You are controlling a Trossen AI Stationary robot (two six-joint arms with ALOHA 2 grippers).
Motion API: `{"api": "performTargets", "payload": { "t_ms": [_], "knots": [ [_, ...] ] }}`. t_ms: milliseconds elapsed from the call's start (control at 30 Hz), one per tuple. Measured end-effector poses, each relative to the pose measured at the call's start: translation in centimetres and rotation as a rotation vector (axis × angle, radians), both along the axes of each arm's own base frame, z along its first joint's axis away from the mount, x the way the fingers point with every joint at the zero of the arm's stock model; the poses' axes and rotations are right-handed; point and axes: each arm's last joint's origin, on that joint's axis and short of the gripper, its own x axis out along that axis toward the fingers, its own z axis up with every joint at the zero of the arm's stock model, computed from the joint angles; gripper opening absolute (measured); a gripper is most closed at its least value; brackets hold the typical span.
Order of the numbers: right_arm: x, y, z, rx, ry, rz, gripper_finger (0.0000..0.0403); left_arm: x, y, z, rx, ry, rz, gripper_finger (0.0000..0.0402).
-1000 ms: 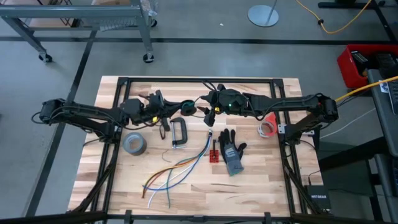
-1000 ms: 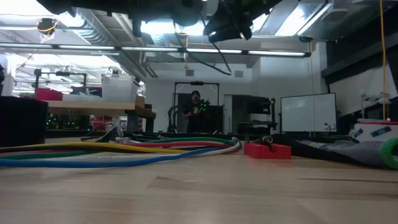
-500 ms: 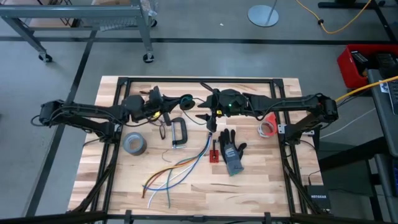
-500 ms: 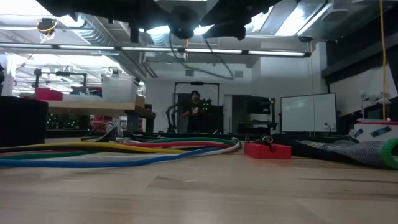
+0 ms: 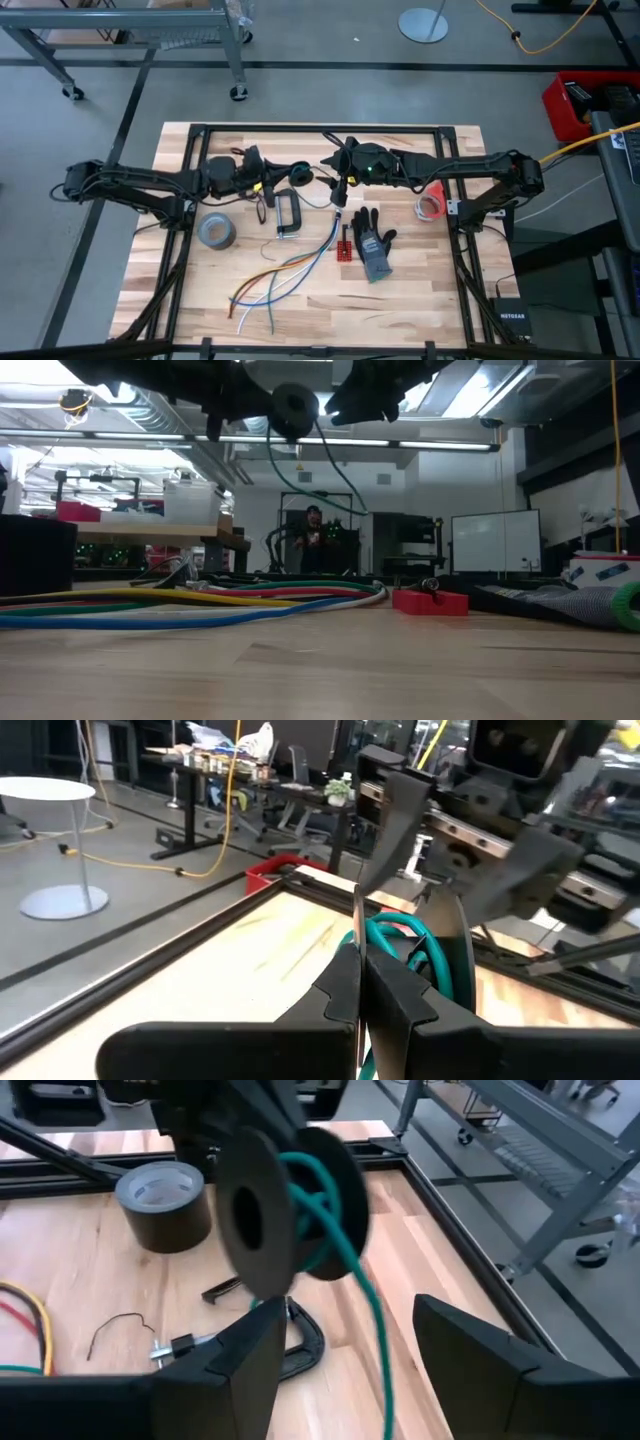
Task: Coil cords
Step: Uncoil the green wire from the spool
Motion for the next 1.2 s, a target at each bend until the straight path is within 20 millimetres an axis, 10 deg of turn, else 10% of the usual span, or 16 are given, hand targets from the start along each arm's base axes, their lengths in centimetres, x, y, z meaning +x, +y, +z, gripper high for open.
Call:
{"api": "performTargets", "payload": {
  "t_ms": [567, 1000, 1200],
  "knots": [
    [1.4, 0.1, -2.3, 0.016, 0.074, 0.07, 0.0219, 0.2, -1.3, 0.5, -0.022, -0.059, -0.055, 0.0],
    [1.4, 0.0, -2.4, 0.002, 0.075, 0.044, 0.0019, 0.2, -1.3, 0.4, -0.022, -0.052, -0.055, 0.0],
    [1.4, -0.2, -0.8, -0.046, 0.073, 0.002, 0.0027, 0.1, -1.3, 0.0, -0.025, -0.011, -0.053, 0.0]
  ]
}}
